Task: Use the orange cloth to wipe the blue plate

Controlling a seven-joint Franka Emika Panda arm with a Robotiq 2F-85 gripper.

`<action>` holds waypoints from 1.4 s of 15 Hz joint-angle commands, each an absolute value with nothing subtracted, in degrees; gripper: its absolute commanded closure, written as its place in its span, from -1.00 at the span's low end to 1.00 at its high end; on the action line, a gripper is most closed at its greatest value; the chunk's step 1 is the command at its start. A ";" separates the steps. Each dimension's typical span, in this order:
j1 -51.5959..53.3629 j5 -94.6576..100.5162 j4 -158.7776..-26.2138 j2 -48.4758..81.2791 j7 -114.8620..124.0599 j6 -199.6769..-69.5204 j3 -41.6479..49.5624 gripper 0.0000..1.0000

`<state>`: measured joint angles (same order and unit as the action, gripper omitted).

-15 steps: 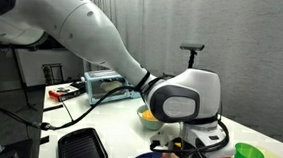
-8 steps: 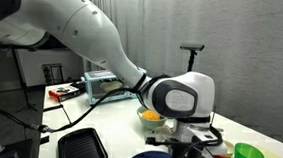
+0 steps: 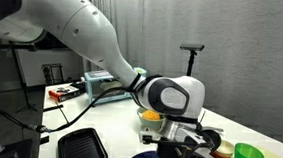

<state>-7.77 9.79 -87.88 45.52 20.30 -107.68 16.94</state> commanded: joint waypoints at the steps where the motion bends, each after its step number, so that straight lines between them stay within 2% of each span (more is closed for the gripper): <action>1: -9.93 8.96 -94.21 41.17 12.19 -109.59 13.94 0.99; 9: -9.42 1.41 -95.56 40.14 13.53 -114.91 9.04 0.99; 17: -8.40 -1.05 -99.35 39.82 15.44 -140.27 9.65 0.99; 21: -5.25 4.39 -101.34 40.65 19.92 -147.12 15.54 0.99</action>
<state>-7.88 0.98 -99.75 39.00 16.20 -141.70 11.18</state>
